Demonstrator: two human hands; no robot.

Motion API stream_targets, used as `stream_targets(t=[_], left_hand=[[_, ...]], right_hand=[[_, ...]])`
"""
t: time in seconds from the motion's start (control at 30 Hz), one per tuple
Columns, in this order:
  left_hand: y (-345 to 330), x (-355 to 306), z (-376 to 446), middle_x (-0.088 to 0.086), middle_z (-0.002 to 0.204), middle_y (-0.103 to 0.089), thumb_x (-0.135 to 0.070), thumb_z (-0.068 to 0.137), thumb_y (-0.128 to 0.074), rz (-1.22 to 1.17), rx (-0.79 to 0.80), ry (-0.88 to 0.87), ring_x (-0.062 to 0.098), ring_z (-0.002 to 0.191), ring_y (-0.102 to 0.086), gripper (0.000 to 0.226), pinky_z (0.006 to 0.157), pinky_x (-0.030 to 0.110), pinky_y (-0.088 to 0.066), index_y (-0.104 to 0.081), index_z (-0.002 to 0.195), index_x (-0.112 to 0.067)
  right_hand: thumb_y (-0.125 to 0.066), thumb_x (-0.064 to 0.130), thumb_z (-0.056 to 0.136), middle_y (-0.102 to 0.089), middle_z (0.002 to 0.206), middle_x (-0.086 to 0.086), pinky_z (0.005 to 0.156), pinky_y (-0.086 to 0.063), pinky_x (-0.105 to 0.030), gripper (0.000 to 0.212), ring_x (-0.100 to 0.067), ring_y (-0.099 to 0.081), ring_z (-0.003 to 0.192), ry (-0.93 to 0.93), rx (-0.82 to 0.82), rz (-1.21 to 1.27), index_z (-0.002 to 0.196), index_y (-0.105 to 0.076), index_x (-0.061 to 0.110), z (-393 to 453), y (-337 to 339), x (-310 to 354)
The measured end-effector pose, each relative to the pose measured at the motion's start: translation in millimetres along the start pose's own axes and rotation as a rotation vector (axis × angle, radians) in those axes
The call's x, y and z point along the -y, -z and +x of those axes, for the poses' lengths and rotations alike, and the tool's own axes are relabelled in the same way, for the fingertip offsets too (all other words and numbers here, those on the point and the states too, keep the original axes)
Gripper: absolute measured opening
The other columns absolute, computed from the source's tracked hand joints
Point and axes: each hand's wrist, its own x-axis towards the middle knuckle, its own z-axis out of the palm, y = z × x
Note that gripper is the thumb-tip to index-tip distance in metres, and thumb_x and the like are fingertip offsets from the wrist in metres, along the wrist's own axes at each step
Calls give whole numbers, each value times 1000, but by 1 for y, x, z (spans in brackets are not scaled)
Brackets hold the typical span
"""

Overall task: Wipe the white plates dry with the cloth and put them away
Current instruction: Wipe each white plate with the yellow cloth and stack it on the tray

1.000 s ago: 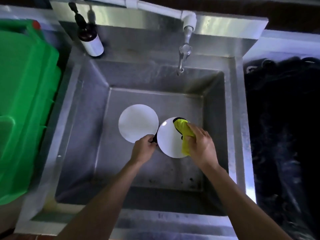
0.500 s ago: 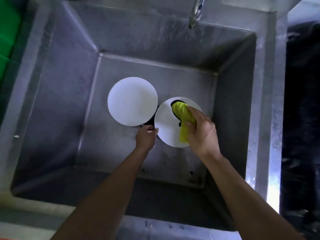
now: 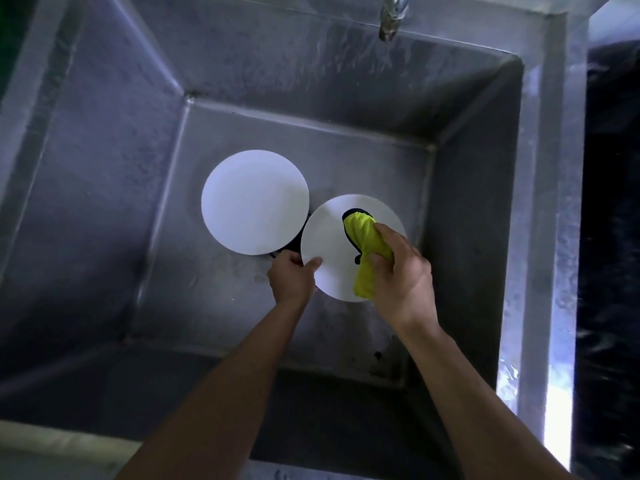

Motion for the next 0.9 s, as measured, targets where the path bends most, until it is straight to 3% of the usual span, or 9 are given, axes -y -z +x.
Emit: stream_targets(t=[0.1,0.23,0.3,0.4,0.47,0.57,0.7,0.9], left_hand=[[-1,0,0,-6,74,-60,-22,80,-85,15,-17,-2,5,67,-57,32,54,21,-38,-54,72,-19],[0,1,-1,-6,73,-59,-23,80,-86,-24,-33,5,3,64,-54,34,53,18,-33,-53,72,-15],[2,1,-1,-5,74,-60,-22,80,-86,-30,-27,18,3,63,-56,34,52,20,-39,-54,74,-13],[5,0,-1,2,84,-63,-16,81,-86,-100,8,92,16,66,-66,32,44,33,-57,-55,79,-9],[6,0,-5,5,90,-64,-14,81,-86,-143,41,150,22,75,-67,29,42,34,-57,-58,83,-6],[7,1,-16,9,94,-66,-13,82,-85,-184,66,228,19,71,-67,30,45,33,-57,-62,92,2],[8,-1,-31,14,103,-68,-11,84,-83,-253,80,305,31,85,-70,24,54,41,-62,-66,96,0],[24,-10,-52,16,105,-66,-7,84,-81,-254,67,324,39,92,-69,20,52,42,-62,-60,84,-7]], right_hand=[[-57,6,96,-64,133,-2,103,-52,-45,45,-25,-63,117,2,-11,15,140,-57,17,-5,1,2],[-59,8,97,-65,132,-2,103,-51,-37,43,-23,-62,118,26,-38,2,139,-58,16,-12,1,2],[-60,9,98,-65,133,-2,104,-51,-38,43,-23,-61,119,17,-35,1,140,-57,16,-15,2,2],[-60,10,98,-64,133,-1,105,-49,-36,43,-22,-61,121,12,-35,14,141,-57,17,-19,3,2],[-59,10,99,-64,134,-1,105,-50,-38,43,-22,-60,121,8,-33,30,141,-56,17,-22,5,2],[-58,12,100,-63,135,-2,106,-51,-43,42,-23,-59,123,-6,-30,28,142,-55,17,-25,7,2],[-57,10,100,-63,135,-1,103,-49,-37,41,-22,-59,123,-8,-50,32,141,-56,18,-31,11,1],[-56,3,96,-66,131,-4,100,-53,-37,42,-25,-63,116,-38,-28,-2,137,-59,14,-44,19,0]])
